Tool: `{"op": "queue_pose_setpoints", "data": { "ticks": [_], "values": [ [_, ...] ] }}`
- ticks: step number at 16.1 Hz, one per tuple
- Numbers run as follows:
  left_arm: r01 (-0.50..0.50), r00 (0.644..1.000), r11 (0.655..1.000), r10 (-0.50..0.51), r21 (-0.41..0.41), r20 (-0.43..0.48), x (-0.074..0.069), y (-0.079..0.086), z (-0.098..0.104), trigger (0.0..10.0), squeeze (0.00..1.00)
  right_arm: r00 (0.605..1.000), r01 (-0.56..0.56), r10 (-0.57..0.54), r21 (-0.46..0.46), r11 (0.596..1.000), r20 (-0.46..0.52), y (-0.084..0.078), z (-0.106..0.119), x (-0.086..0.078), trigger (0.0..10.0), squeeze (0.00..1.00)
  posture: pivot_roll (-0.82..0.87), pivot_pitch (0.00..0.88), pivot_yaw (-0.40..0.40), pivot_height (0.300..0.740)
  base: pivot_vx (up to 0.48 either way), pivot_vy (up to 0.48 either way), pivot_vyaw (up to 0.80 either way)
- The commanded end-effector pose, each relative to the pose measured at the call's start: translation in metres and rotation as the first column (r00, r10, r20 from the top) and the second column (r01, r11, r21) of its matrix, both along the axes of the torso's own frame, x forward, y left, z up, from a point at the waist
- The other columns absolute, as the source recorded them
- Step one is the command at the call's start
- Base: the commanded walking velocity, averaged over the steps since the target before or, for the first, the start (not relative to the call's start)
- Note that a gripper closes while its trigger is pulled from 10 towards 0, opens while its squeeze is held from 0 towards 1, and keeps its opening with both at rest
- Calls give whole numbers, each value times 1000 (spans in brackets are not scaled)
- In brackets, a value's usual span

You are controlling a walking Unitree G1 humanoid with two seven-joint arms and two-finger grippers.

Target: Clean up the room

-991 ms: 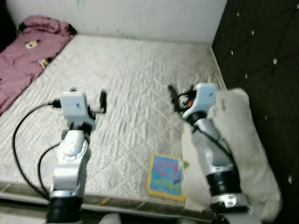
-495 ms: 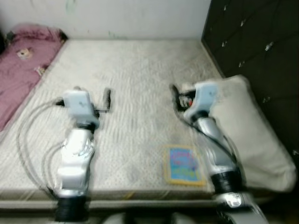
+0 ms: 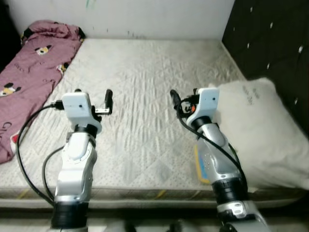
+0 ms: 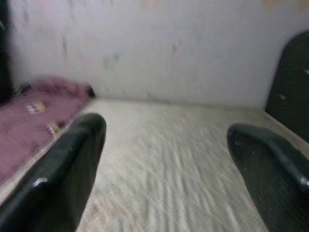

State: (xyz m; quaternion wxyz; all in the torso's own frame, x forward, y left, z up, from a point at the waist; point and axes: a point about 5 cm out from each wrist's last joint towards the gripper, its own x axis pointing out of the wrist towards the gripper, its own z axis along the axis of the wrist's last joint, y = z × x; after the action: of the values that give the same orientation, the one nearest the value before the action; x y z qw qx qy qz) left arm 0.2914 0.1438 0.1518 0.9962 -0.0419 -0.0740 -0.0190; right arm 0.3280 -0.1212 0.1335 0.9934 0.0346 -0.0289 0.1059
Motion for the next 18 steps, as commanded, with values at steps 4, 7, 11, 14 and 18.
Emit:
{"op": "queue_pose_setpoints", "data": {
  "ticks": [4, 7, 11, 14, 18],
  "values": [
    [-15, 1000, 1000, 15, -6, -7, 0, 7, 0, 10000, 0, 999, -15, 14, 38, 999, 30, 5, 9, 2, 10000, 0, -62, 0, 6, 740, 0, 480, 0],
    [-14, 1000, 1000, 14, -13, -9, 0, 7, 0, 10000, 0, 1000, -11, 11, 35, 999, 6, 4, 6, 3, 10000, 0, -64, 0, 4, 740, 0, 480, -160],
    [-13, 1000, 1000, 13, -16, -10, 1, 7, 1, 10000, 0, 1000, -14, 14, 35, 999, 8, 4, 6, 3, 10000, 0, -65, 0, 4, 740, 0, 480, -400],
    [-14, 1000, 1000, 14, -20, -9, 1, 6, 1, 10000, 0, 1000, -22, 21, 30, 999, 11, 4, 7, 3, 10000, 0, -66, 0, 2, 740, 0, 480, 0],
    [-15, 1000, 1000, 15, -25, -10, 1, 6, 1, 10000, 0, 1000, -25, 25, 29, 999, 13, 4, 7, 3, 10000, 0, -68, 0, 1, 740, 0, 480, 0]
  ]
}}
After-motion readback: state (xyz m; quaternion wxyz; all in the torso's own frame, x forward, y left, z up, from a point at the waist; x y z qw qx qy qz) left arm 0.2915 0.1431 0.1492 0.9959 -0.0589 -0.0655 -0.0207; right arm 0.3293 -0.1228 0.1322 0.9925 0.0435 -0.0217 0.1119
